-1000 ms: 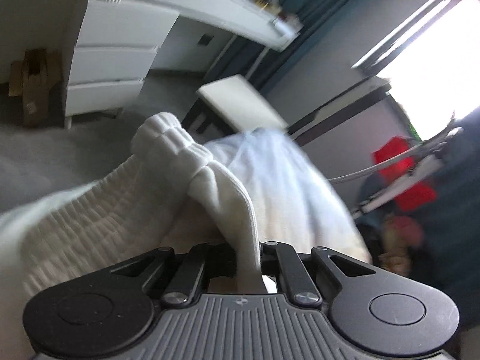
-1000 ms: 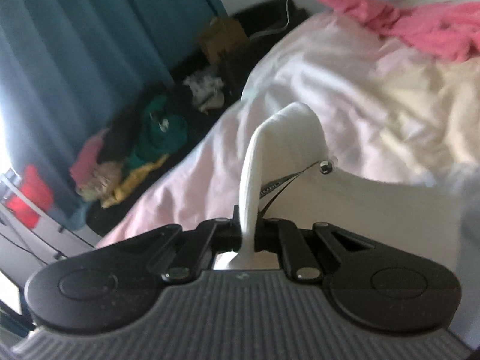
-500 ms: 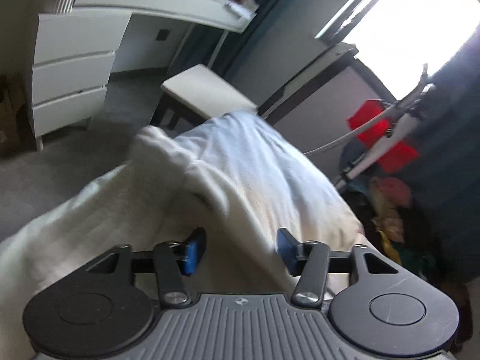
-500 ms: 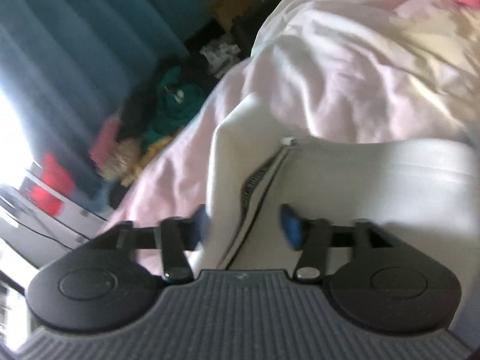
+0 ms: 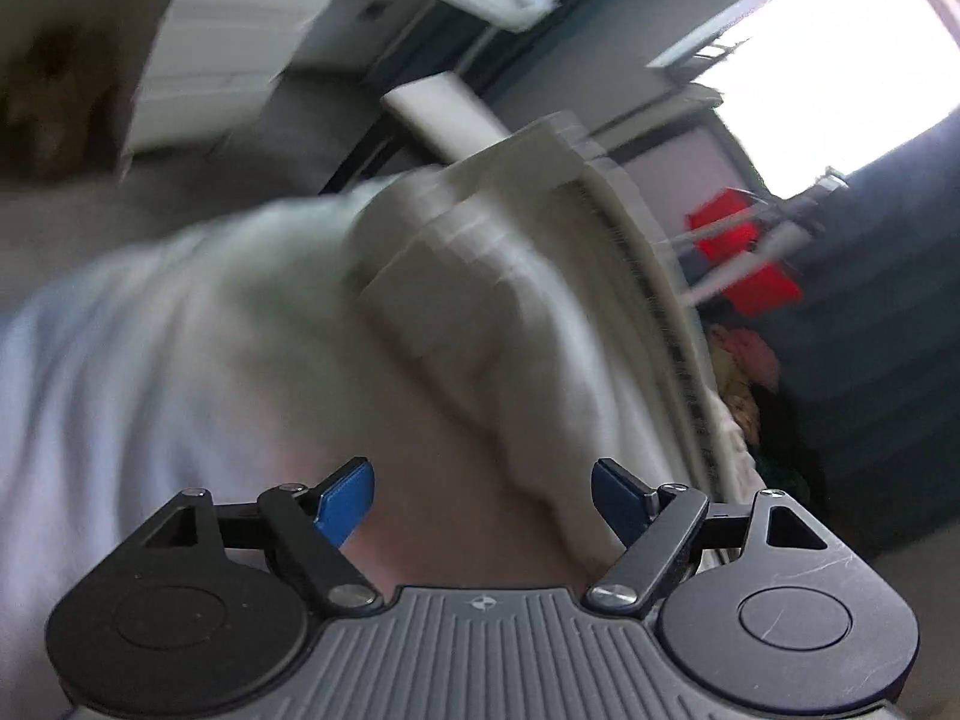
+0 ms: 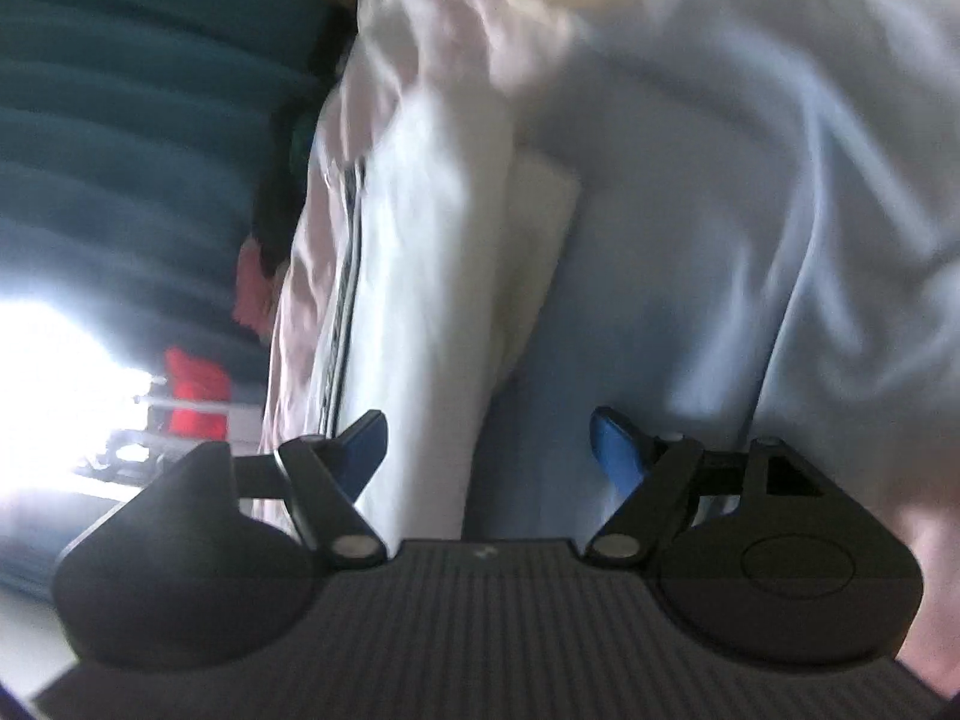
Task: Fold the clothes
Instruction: 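Lift the waistband with the left gripper while the right gripper lifts the leg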
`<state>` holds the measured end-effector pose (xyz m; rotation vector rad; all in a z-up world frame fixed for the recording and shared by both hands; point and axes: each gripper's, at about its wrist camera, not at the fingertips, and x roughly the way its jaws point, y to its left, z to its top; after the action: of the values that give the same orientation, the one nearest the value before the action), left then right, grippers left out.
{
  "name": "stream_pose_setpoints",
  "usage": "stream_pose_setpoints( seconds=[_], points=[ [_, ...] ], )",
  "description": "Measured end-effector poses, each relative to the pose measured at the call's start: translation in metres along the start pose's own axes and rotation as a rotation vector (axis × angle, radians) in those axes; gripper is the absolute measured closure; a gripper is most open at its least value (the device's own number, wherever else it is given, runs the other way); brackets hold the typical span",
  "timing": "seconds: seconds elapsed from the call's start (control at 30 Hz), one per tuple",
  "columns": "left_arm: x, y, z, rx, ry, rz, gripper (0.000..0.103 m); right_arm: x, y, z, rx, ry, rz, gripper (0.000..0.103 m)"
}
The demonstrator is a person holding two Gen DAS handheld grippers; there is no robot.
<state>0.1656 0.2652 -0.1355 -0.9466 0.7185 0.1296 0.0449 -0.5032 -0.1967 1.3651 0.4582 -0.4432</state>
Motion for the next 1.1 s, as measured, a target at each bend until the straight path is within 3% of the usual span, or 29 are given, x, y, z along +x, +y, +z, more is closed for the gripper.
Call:
stream_pose_setpoints(
  seconds=[0.1,0.13,0.2,0.33,0.43,0.53,0.6,0.77,1.1],
  points=[
    [0.017,0.008,0.012,-0.097,-0.064,-0.048,0.024,0.018,0.008,-0.001,-0.064,-0.026,0.041,0.026],
    [0.022,0.006,0.017,-0.107,-0.098,-0.039,0.03,0.025,0.01,-0.001,-0.076,-0.042,0.041,0.026],
    [0.032,0.0,0.03,-0.117,-0.157,0.01,0.037,0.03,0.012,0.003,-0.081,-0.076,0.052,0.03],
    [0.053,-0.01,0.063,-0.148,-0.198,0.137,0.06,0.029,0.011,0.014,-0.072,-0.142,0.082,0.039],
    [0.055,-0.03,0.077,-0.078,-0.213,0.165,0.075,0.029,0.011,0.023,-0.064,-0.192,0.104,0.052],
    [0.044,-0.049,0.087,-0.047,-0.228,0.153,0.082,0.029,0.011,0.031,-0.057,-0.242,0.127,0.08],
    [0.033,-0.06,0.092,-0.032,-0.235,0.138,0.084,0.029,0.011,0.037,-0.052,-0.276,0.141,0.087],
    [-0.005,-0.075,0.089,0.067,-0.25,0.128,0.085,0.007,-0.001,0.041,-0.015,-0.311,0.152,0.09],
    [-0.123,-0.014,0.051,0.084,-0.171,0.154,0.085,-0.087,-0.052,0.026,0.119,-0.27,0.11,0.09]
  ],
)
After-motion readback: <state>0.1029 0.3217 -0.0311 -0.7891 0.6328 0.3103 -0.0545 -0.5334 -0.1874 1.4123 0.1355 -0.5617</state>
